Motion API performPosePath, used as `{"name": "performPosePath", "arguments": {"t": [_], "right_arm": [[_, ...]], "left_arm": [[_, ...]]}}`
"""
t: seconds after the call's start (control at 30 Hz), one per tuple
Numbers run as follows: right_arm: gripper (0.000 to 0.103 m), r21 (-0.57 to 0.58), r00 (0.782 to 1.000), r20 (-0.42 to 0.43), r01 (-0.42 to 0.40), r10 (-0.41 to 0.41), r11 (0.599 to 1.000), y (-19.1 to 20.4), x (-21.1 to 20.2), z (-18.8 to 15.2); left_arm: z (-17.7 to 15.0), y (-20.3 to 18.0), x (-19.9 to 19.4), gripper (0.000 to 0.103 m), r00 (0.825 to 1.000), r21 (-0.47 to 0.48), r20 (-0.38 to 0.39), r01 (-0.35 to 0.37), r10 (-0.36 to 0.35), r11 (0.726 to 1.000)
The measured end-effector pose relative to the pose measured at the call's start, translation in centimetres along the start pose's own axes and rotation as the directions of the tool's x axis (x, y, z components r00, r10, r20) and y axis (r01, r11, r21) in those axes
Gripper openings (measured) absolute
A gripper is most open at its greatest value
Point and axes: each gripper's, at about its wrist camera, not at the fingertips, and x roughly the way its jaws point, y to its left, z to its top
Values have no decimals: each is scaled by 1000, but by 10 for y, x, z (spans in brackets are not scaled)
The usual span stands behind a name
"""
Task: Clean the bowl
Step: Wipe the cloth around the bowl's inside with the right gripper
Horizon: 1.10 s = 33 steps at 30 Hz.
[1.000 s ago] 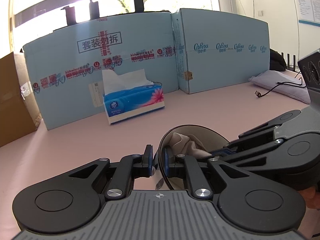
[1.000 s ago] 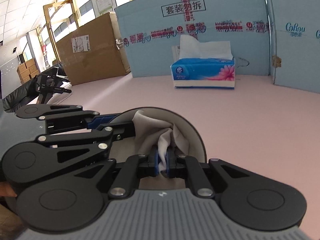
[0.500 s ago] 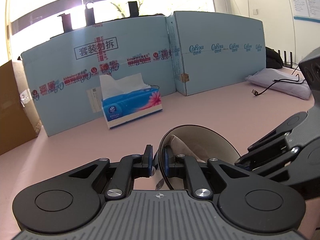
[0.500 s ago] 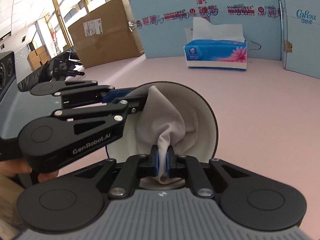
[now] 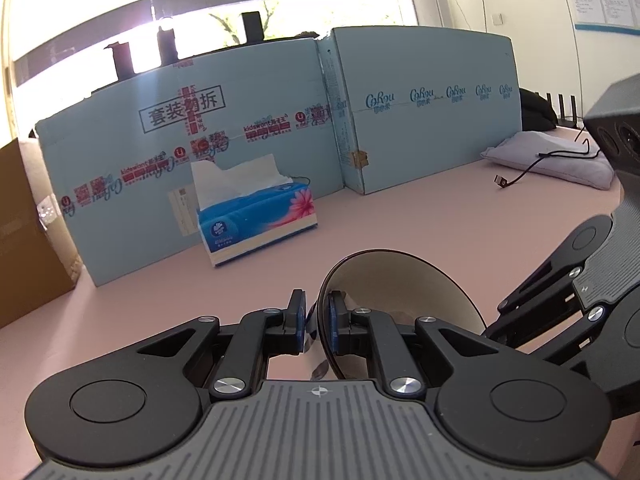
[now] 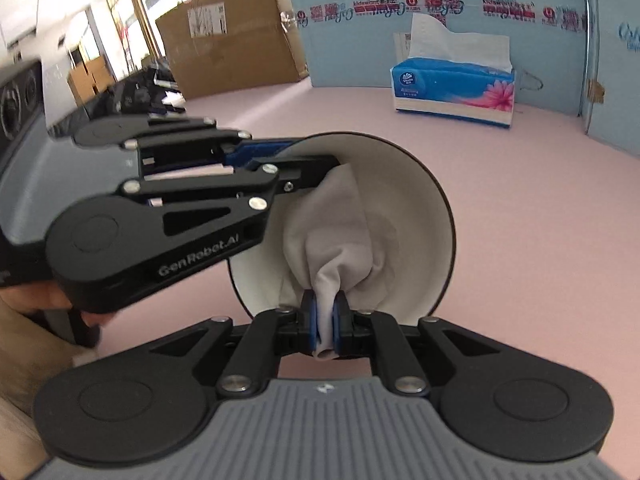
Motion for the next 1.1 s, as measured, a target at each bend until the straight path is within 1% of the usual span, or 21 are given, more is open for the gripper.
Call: {"name": "performPosePath", "arguments": {"t": [0.17,0.3,0.4,0.5,0.67,0.8,0.93,1.0,1.1], "right_arm": [[9,-85,996,-12,90,-92,992,6,-1,0],[8,-131,986,3,168,-169,977,5,0,0],[7,-131,980,21,198,-197,971,2,0,0],[7,-116,977,40,211,-208,970,-1,-2,0],[9,-113,985,24,172,-170,979,2,-1,-4],[9,-48,997,7,82,-82,995,-2,-4,-4],[10,-1,1000,22,8,-8,1000,-2,-7,-3],[10,7,1000,20,2,-2,1000,-4,-7,-3],[10,0,1000,11,25,-25,1000,-6,-7,-4]], "left_arm": [[0,-1,-1,15,1000,8,3,0,0,1000],[-1,-3,-2,15,1000,26,13,2,-2,1000],[-1,-5,-3,15,1000,34,16,1,-1,999],[-1,-5,-2,15,1000,38,16,0,-1,999],[0,-6,-1,15,1000,37,17,5,-5,999],[3,-7,1,15,1000,43,17,8,-9,999],[5,-9,4,16,1000,47,17,13,-13,999],[6,-10,5,16,1000,51,14,11,-12,999],[7,-11,5,16,1000,57,12,14,-15,998]]}}
